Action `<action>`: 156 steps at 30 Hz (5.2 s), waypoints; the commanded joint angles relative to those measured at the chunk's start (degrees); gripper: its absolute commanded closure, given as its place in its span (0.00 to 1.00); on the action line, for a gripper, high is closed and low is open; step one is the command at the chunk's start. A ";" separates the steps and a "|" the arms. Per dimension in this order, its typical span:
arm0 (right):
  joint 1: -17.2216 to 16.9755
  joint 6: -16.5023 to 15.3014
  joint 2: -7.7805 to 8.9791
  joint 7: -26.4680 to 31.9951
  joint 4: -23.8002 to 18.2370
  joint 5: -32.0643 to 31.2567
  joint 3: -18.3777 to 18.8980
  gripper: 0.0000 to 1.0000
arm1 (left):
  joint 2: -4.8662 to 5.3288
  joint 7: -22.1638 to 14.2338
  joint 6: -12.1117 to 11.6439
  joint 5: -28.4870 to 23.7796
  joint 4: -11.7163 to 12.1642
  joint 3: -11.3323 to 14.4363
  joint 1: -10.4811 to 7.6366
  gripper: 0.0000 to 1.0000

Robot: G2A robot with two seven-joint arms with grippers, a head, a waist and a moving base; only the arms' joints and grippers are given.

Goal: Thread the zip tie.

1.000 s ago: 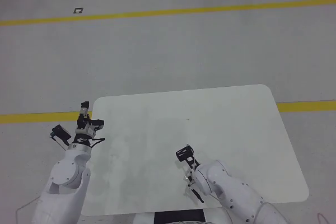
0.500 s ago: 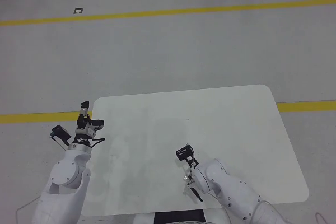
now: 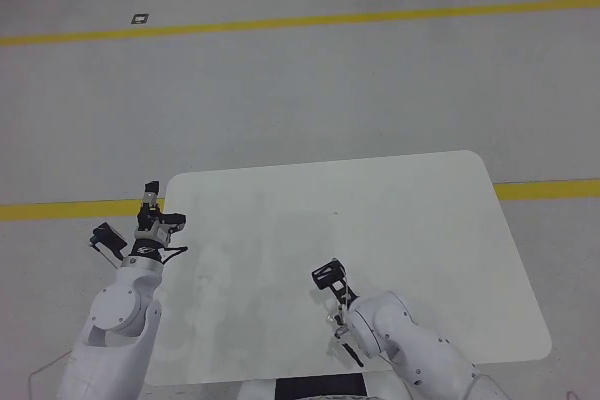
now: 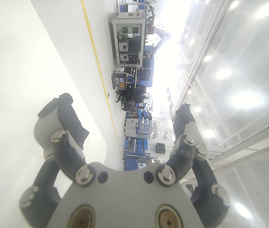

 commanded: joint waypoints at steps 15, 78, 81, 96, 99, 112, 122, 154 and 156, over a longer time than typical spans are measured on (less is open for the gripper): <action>-1.57 -4.08 0.11 -1.01 0.06 4.01 2.56 0.84 | 0.00 0.00 0.00 0.00 0.00 0.00 0.00 0.00; 4.60 -2.03 -0.73 0.00 9.34 6.79 -1.93 0.86 | 0.00 0.00 0.00 0.00 0.00 0.00 0.00 0.00; 4.93 -1.57 -0.75 0.00 9.76 6.59 -2.32 0.87 | 0.00 0.00 0.00 0.00 0.00 0.00 0.00 0.00; 3.24 -1.32 0.11 0.00 4.61 5.39 -1.56 1.00 | 0.00 0.00 0.00 0.00 0.00 0.00 0.00 0.00; 2.38 -1.67 0.44 0.00 2.96 4.87 -1.14 1.00 | 0.00 0.00 0.00 0.00 0.00 0.00 0.00 0.00; 2.56 -2.36 0.81 0.00 4.63 5.92 -1.13 0.79 | 0.00 0.00 0.00 0.00 0.00 0.00 0.00 0.00; 3.54 -2.19 0.83 0.00 5.44 6.16 -2.41 0.88 | 0.00 0.00 0.00 0.00 0.00 0.00 0.00 0.00; 7.34 -1.82 1.16 0.00 9.07 7.59 -6.07 0.88 | 0.00 0.00 0.00 0.00 0.00 0.00 0.00 0.00; 7.61 -1.46 1.16 0.00 9.29 7.42 -6.44 0.89 | 0.00 0.00 0.00 0.00 0.00 0.00 0.00 0.00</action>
